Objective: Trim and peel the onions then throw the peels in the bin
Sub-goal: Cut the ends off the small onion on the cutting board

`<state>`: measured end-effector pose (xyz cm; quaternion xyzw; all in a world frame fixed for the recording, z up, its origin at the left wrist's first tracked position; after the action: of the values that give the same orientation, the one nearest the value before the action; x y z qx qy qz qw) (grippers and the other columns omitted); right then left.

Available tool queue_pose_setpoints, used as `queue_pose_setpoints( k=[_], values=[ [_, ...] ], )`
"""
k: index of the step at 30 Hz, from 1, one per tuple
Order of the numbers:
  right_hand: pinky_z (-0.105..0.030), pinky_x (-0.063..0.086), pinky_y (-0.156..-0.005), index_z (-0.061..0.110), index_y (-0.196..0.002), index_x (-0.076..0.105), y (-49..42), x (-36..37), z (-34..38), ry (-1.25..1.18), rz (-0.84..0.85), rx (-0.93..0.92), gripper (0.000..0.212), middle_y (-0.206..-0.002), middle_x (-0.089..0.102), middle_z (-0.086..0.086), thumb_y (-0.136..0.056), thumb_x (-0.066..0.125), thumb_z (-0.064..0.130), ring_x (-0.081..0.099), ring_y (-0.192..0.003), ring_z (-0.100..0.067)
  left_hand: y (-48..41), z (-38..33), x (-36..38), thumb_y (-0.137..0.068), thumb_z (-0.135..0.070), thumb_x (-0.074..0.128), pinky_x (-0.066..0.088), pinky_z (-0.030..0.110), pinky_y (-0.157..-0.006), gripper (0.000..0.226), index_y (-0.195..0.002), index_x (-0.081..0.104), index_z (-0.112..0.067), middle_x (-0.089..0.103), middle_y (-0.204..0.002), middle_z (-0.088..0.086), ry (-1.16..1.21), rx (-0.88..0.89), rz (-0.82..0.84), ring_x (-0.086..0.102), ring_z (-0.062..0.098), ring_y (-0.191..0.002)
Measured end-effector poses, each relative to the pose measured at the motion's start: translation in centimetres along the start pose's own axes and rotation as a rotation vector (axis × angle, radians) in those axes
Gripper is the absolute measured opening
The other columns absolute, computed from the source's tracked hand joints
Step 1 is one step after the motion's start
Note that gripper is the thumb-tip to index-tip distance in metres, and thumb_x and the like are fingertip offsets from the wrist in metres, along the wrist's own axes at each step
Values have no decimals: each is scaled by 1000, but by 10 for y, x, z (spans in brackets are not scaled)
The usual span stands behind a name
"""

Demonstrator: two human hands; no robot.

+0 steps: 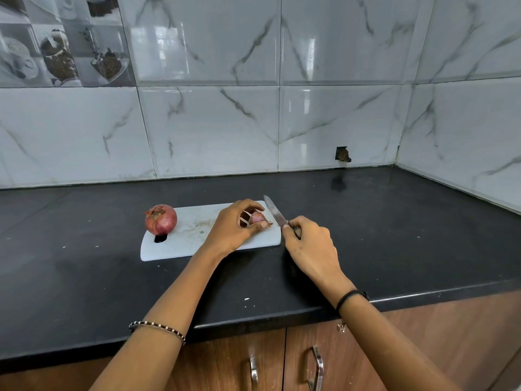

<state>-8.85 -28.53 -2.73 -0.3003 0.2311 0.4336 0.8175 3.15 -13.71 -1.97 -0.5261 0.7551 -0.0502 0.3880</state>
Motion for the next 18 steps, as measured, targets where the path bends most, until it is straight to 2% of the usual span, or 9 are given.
queue_pose_setpoints(
  k=[5, 9, 13, 16, 18],
  values=[
    [-39, 54, -73, 25, -106, 65, 0, 1, -1, -26, 2, -14, 22, -87, 69, 2, -100, 49, 39, 64, -86, -24, 1, -1, -1, -82, -36, 85, 45, 7, -74, 29, -108, 76, -32, 68, -104, -11, -52, 1, -20, 65, 3, -88],
    [-39, 54, -73, 24, -108, 65, 1, 1, 3, -6, 8, -43, 22, -89, 69, 3, -100, 49, 38, 65, -86, -24, -1, 6, -1, -80, -33, 86, 50, 16, -85, 44, -122, 72, -29, 65, -111, -10, -85, -23, 10, 67, 5, -94],
    [-42, 57, -76, 27, -118, 63, 2, 1, 9, 3, 10, -89, 25, -92, 70, 2, -100, 49, 35, 65, -87, -24, 0, 5, -2, -82, -32, 85, 50, 16, -85, 45, -125, 71, -24, 65, -110, -11, -124, -33, 0, 66, 2, -94],
    [-38, 56, -76, 32, -131, 61, 4, 0, 14, 11, 11, -130, 32, -98, 71, 1, -101, 49, 32, 66, -89, -24, 1, 2, -3, -81, -30, 86, 45, 3, -75, 41, -119, 73, -23, 68, -105, -10, -111, -45, -30, 66, -2, -89],
    [-36, 52, -74, 34, -133, 61, 5, 1, 15, 38, 17, -140, 35, -99, 71, 1, -101, 48, 31, 65, -91, -25, 2, 3, -4, -81, -29, 86, 44, 1, -73, 39, -117, 73, -22, 70, -104, -9, -109, -55, -49, 66, -2, -89]
  ],
)
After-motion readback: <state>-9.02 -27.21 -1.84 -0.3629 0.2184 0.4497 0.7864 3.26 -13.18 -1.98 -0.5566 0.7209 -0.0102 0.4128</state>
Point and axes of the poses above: each hand's wrist, its own y-axis away from the middle knuckle, its own x-axis out of the palm, z = x × y, the point moved 10 cm from there along -y, towards the middle knuckle
